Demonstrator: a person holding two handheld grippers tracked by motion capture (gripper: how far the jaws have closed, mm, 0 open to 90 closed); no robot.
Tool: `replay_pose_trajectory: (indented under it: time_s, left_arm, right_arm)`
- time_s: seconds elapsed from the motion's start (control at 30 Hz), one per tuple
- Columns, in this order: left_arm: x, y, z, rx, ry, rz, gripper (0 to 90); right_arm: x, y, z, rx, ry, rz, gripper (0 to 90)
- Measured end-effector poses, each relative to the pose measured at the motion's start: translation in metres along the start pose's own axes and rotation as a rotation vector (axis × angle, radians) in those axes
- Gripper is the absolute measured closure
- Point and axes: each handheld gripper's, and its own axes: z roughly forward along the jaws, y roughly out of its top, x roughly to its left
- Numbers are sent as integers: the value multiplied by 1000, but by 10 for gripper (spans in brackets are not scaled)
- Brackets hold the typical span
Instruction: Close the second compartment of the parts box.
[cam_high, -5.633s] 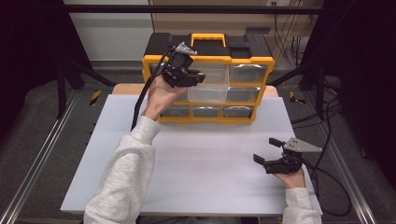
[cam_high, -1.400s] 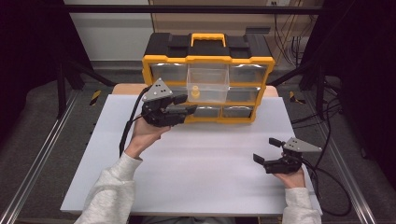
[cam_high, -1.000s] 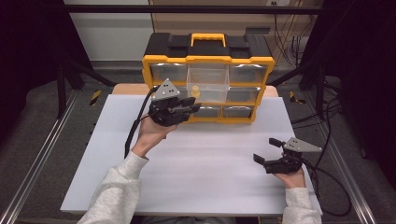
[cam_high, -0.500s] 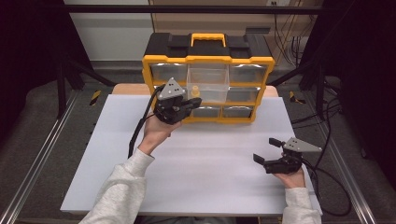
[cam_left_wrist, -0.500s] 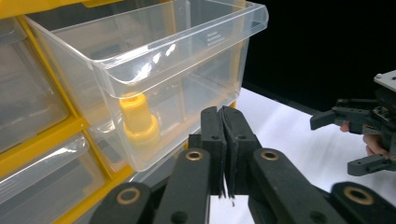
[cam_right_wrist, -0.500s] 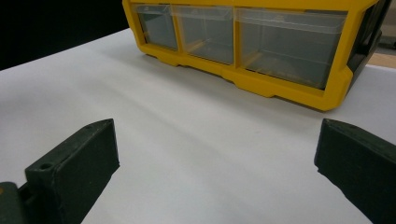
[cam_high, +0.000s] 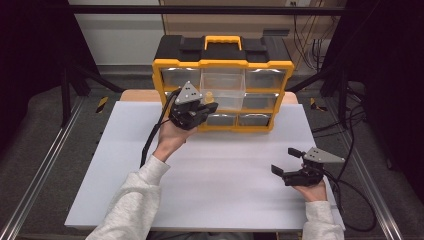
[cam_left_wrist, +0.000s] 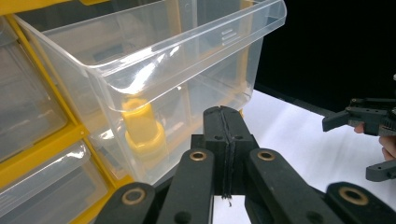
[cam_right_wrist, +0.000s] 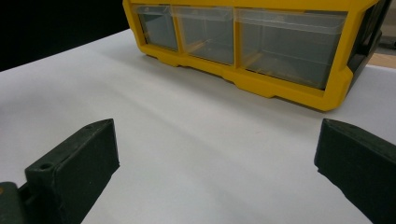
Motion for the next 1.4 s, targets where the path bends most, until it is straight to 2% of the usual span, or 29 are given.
replay_pose_trajectory:
  time_s: [0.3,0.67,0.93,1.4]
  left_arm:
    - [4,0,6,-1,28,13,899]
    - [3,4,9,-9,37,48,899]
    - [6,5,12,-14,37,49,899]
    - [15,10,20,-12,57,77,899]
  right_arm:
    - [0,0,0,-3,-1,2,3]
    - [0,0,-1,-5,0,3,3]
    - [0,0,-1,-4,0,3,3]
    - [0,0,-1,-3,0,2,3]
